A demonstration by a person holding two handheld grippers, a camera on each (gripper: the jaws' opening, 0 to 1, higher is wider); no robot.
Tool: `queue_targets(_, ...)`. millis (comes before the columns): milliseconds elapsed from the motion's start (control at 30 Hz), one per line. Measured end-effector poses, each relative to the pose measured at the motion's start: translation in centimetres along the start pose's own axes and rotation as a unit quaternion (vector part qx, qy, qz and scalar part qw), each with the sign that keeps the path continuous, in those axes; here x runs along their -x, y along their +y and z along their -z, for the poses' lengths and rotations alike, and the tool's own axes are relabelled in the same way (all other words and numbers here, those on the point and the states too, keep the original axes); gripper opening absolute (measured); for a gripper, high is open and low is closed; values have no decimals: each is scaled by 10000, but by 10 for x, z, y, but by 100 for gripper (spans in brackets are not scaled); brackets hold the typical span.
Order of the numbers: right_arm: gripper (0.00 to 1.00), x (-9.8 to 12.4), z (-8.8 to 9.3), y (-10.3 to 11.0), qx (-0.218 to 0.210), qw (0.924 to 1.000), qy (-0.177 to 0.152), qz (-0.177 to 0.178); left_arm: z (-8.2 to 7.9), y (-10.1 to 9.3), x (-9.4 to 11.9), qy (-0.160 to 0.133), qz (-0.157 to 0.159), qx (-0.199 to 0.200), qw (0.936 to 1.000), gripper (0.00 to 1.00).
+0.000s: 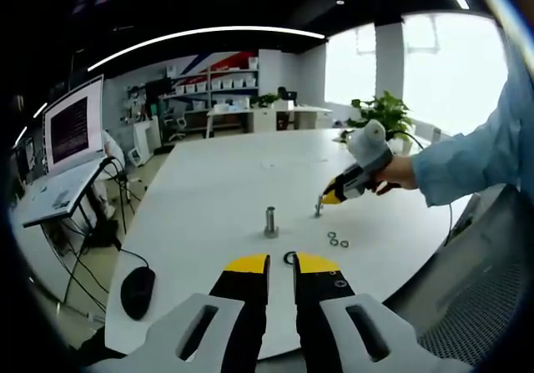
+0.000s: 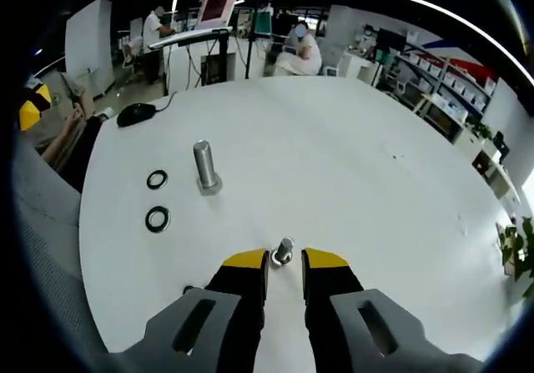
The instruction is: Place the washer onto the threaded stud by aligning its center hole with the stud, sliding it down to the base, and recovering from edge contact or off-axis alignment until the washer reaches the visible bottom stop.
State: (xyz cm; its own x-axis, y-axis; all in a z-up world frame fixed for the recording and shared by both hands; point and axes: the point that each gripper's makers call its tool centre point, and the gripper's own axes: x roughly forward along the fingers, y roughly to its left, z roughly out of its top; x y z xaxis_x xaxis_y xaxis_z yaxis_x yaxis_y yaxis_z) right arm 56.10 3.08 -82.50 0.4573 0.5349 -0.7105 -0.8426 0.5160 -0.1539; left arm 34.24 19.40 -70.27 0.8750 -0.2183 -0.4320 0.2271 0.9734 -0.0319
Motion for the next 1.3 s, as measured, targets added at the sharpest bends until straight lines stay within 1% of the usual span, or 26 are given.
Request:
queue_targets(133, 18, 2, 9, 7, -105, 9999, 42, -37, 0, 0, 0, 2, -1, -3, 10000, 9)
queue_targets(400, 18, 6, 25, 18, -168, 9997, 143, -104, 0, 0, 0, 2, 1, -4, 10000, 9)
queue_targets(867, 18, 10, 34, 40, -149, 9993, 175, -303, -1, 0, 1, -31, -3, 4, 10000, 9)
queue_targets(1300, 18, 14, 53, 67, -259, 9972, 327, -619, -3, 1, 1, -78, -21, 29, 10000, 9)
